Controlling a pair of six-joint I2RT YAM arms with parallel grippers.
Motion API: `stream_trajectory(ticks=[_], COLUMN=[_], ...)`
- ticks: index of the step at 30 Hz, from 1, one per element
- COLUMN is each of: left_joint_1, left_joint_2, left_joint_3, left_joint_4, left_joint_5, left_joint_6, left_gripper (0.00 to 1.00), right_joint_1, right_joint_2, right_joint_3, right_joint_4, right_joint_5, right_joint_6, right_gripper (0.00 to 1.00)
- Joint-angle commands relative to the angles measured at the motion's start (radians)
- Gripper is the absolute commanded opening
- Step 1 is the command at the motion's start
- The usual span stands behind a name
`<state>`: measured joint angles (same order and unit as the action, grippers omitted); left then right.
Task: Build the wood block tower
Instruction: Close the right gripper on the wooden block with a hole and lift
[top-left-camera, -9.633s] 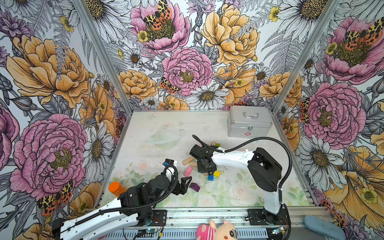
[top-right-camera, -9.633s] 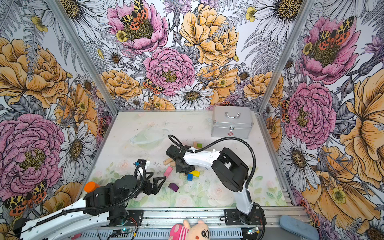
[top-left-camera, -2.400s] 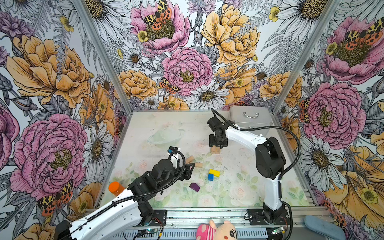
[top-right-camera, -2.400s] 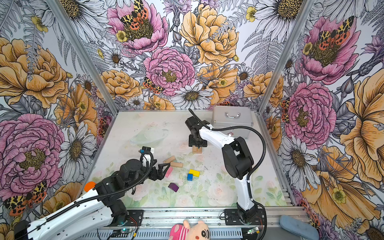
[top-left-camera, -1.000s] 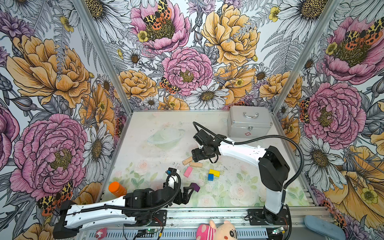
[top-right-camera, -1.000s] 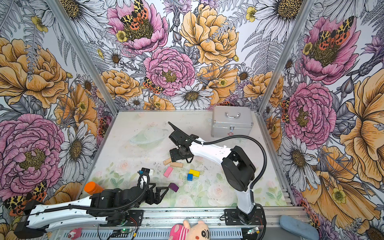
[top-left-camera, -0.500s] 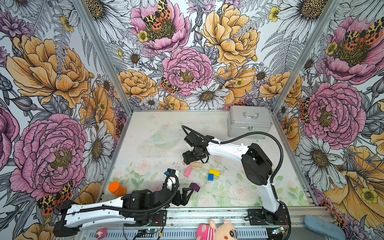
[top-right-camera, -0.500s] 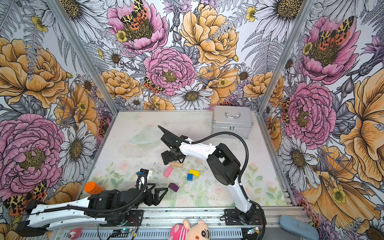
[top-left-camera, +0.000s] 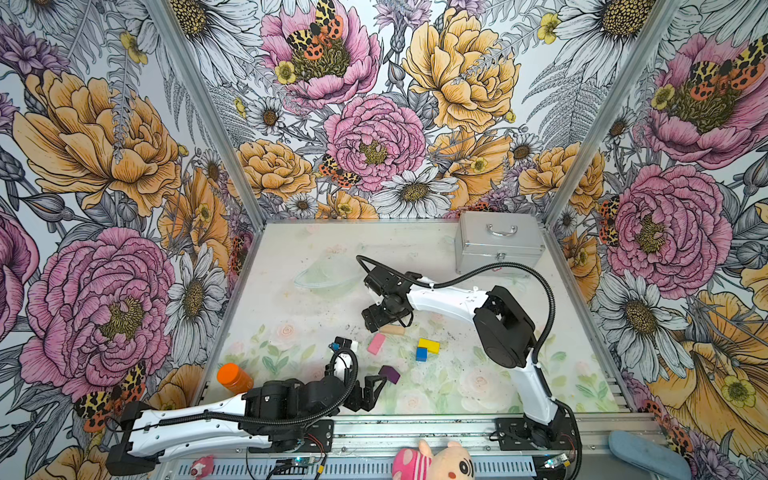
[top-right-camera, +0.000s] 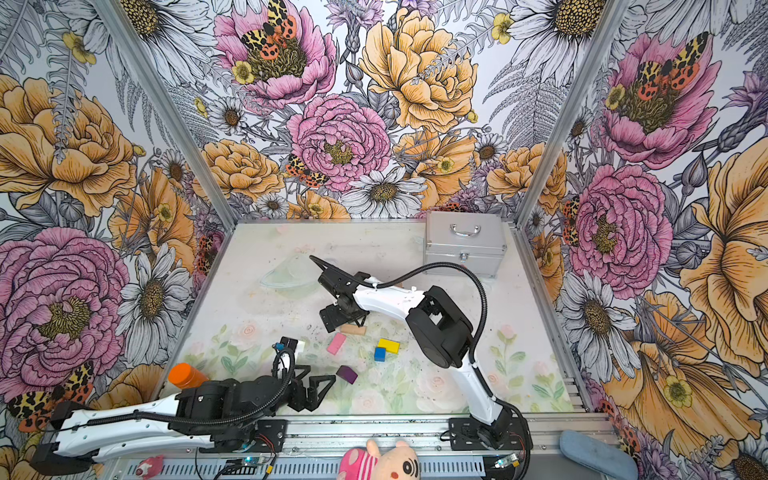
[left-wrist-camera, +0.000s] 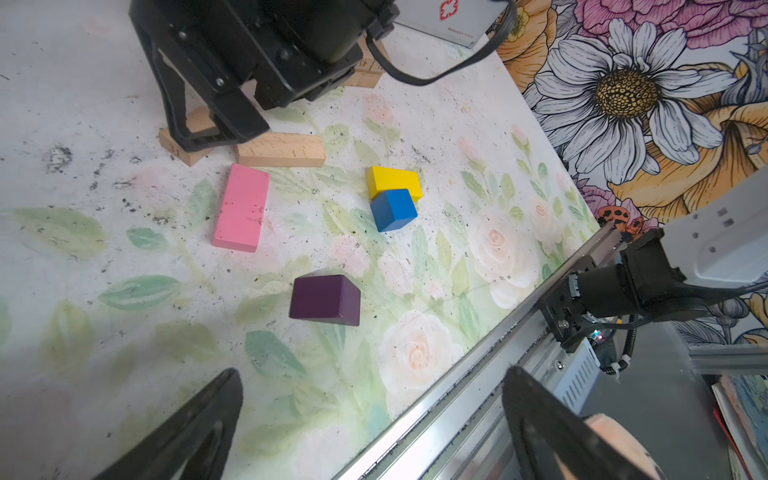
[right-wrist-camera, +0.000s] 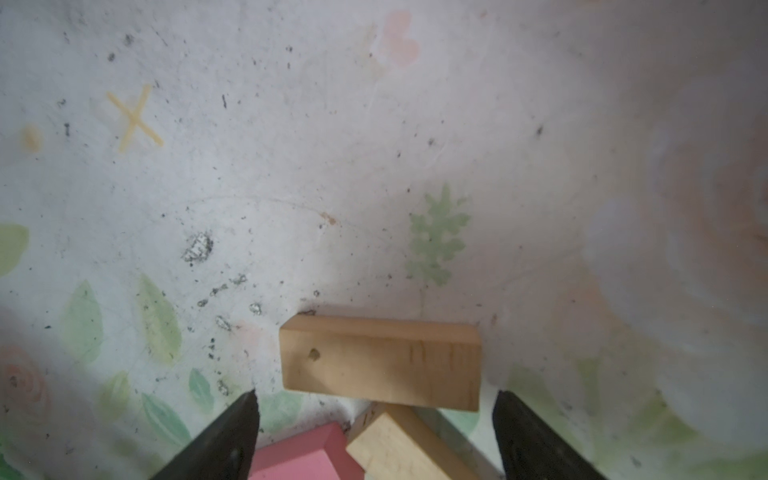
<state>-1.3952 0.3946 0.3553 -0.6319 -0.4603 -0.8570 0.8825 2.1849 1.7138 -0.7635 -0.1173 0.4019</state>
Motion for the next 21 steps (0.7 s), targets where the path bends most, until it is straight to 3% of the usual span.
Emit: stream_trajectory(ticks=[1,21], left_joint_1=[0.01,0.013], left_joint_2=[0.001,-0.028], left_joint_3=[0.023,0.013], left_joint_4=[-0.003,-0.002], left_joint_5=[0.011,0.002], left_joint_6=[0.022,0.029], left_gripper=[0.99,0.99], right_joint_1=[0.012,0.038], right_joint_2=[0.025,0.103], right_joint_3=[0.04,0.122], right_joint_4=[-0.014,-0.089], right_joint_5=[0.031,0.149], right_joint_6=[-0.023,-0.012], right_gripper=[0.9,0.9])
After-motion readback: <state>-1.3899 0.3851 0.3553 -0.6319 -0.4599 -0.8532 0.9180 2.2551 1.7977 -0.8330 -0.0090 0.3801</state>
